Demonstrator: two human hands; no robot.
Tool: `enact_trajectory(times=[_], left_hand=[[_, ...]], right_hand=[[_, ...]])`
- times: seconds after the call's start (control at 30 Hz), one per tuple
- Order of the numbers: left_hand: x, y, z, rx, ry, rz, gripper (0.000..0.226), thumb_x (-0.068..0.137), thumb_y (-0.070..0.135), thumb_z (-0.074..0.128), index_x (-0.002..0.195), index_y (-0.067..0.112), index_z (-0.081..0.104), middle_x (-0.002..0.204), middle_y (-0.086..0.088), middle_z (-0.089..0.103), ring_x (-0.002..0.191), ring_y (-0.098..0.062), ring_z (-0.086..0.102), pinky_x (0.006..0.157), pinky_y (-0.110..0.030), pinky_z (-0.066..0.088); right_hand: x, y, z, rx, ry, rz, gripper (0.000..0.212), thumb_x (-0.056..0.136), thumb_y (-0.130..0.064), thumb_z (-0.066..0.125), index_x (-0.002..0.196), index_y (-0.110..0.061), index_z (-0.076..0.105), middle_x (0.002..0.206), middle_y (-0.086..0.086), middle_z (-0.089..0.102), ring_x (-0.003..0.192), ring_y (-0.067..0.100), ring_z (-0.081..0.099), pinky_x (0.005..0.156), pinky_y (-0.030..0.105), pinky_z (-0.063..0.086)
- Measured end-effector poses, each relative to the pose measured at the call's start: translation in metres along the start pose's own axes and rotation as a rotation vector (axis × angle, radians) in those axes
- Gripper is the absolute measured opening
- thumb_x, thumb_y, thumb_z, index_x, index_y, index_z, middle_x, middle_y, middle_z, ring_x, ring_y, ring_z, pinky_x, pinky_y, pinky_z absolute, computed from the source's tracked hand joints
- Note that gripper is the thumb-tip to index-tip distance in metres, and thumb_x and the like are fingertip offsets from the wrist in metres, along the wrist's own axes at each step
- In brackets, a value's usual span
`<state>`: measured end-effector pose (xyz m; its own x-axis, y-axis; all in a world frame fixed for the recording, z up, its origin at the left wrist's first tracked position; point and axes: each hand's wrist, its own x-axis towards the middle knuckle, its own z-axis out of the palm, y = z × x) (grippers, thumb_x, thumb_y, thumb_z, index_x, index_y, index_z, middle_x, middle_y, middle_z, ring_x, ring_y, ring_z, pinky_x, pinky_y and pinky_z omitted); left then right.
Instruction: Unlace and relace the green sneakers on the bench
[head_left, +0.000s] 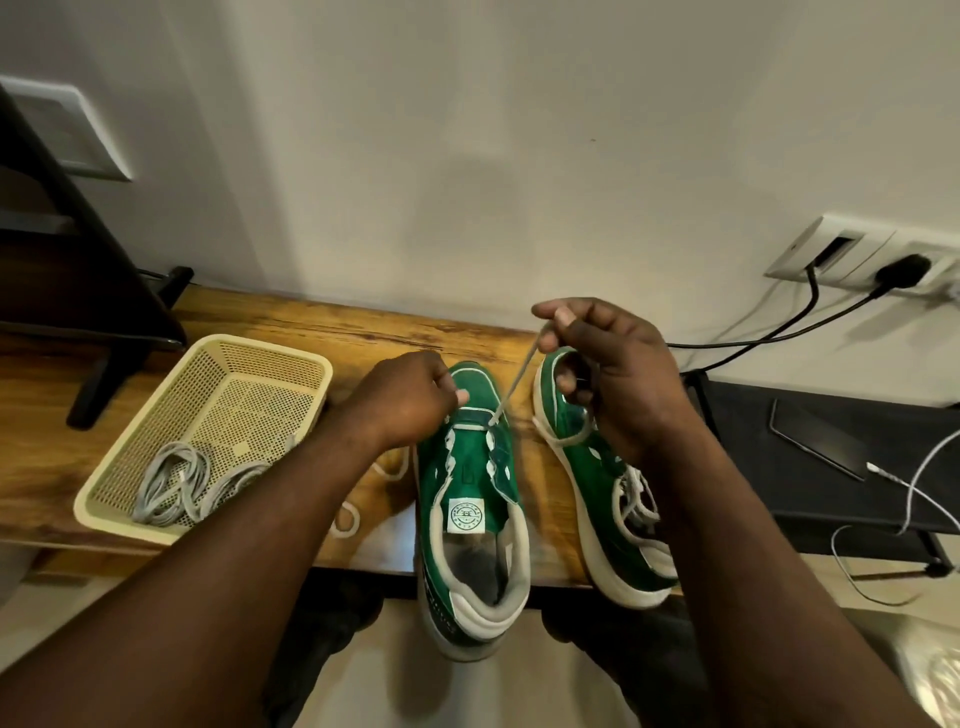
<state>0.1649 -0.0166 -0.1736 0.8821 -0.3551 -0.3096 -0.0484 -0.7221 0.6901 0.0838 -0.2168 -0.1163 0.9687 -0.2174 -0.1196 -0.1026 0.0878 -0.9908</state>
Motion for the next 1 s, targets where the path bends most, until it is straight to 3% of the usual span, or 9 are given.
enact_trajectory(times=[0.13,0.4,0.5,0.63,0.7,0.77,0.87,0.93,1.0], left_hand=[[-0.009,0.018,-0.021,-0.662,-0.117,-0.126,0.016,0.103,0.022,0.066,0.1,0.007,0.07,0.071,-0.001,0.058,0.05,-0.009,0.047,0.05,-0.027,0.049],[-0.023,0.034,-0.05,-1.129,-0.046,0.142,0.026,0.108,0.02,0.053,0.122,0.011,0.073,0.099,-0.002,0.076,0.059,-0.01,0.053,0.055,-0.025,0.051],[-0.022,0.03,-0.051,-0.951,0.031,0.162,0.025,0.108,0.016,0.053,0.124,0.017,0.072,0.111,-0.005,0.078,0.057,-0.013,0.055,0.054,-0.027,0.053],[-0.016,0.016,-0.044,-0.474,0.018,0.092,0.022,0.102,0.018,0.064,0.119,0.029,0.074,0.106,-0.003,0.077,0.063,-0.022,0.069,0.054,-0.031,0.057],[-0.014,0.008,-0.034,-0.111,-0.041,0.037,0.019,0.098,0.028,0.071,0.116,0.033,0.074,0.107,-0.002,0.075,0.072,-0.023,0.075,0.057,-0.032,0.062],[-0.011,0.001,-0.019,0.099,-0.106,-0.041,0.035,0.092,0.041,0.077,0.127,0.038,0.069,0.122,-0.002,0.072,0.081,-0.023,0.076,0.064,-0.037,0.066],[-0.006,-0.005,0.001,0.166,-0.188,-0.084,0.067,0.084,0.059,0.079,0.146,0.048,0.053,0.156,-0.01,0.05,0.103,-0.027,0.072,0.075,-0.037,0.065],[-0.006,-0.005,0.007,0.29,-0.201,-0.055,0.074,0.084,0.067,0.074,0.15,0.057,0.043,0.171,-0.016,0.023,0.131,-0.034,0.059,0.101,-0.042,0.056],[-0.01,0.0,0.012,0.389,-0.211,-0.034,0.073,0.089,0.07,0.066,0.153,0.062,0.033,0.174,-0.015,0.006,0.144,-0.036,0.046,0.111,-0.042,0.047]], right_hand=[[-0.003,-0.012,-0.001,0.009,-0.021,-0.048,0.025,0.109,-0.019,0.051,0.12,-0.009,0.071,0.097,0.009,0.075,0.057,0.017,0.053,0.052,0.027,0.03],[-0.006,-0.021,-0.007,-0.229,0.043,-0.011,0.028,0.101,-0.005,0.052,0.115,-0.015,0.074,0.087,0.013,0.077,0.058,0.021,0.059,0.049,0.025,0.036],[-0.007,-0.021,-0.014,-0.656,0.055,0.108,0.03,0.095,-0.003,0.049,0.101,-0.017,0.076,0.076,0.011,0.077,0.06,0.02,0.068,0.055,0.032,0.05],[-0.005,-0.001,-0.015,-1.324,-0.095,0.247,0.013,0.098,-0.027,0.064,0.102,-0.023,0.076,0.107,0.004,0.072,0.093,0.021,0.068,0.081,0.035,0.057],[-0.002,0.011,-0.003,-1.353,0.008,0.128,0.013,0.093,-0.033,0.07,0.101,-0.023,0.073,0.114,0.004,0.065,0.1,0.025,0.063,0.082,0.034,0.052],[0.001,0.024,0.011,-1.256,0.075,-0.01,0.023,0.092,-0.031,0.072,0.114,-0.025,0.07,0.124,0.003,0.065,0.11,0.026,0.062,0.09,0.036,0.052],[0.004,0.05,0.027,-1.238,-0.076,-0.017,0.049,0.097,-0.023,0.066,0.145,-0.025,0.056,0.142,0.004,0.063,0.124,0.028,0.061,0.103,0.044,0.053],[0.002,0.066,0.032,-1.282,-0.11,0.004,0.05,0.099,-0.02,0.061,0.148,-0.024,0.053,0.138,0.007,0.064,0.12,0.031,0.063,0.099,0.047,0.055],[0.003,0.079,0.031,-1.298,-0.015,-0.009,0.037,0.101,-0.022,0.059,0.138,-0.02,0.059,0.122,0.011,0.069,0.104,0.031,0.066,0.086,0.04,0.056]])
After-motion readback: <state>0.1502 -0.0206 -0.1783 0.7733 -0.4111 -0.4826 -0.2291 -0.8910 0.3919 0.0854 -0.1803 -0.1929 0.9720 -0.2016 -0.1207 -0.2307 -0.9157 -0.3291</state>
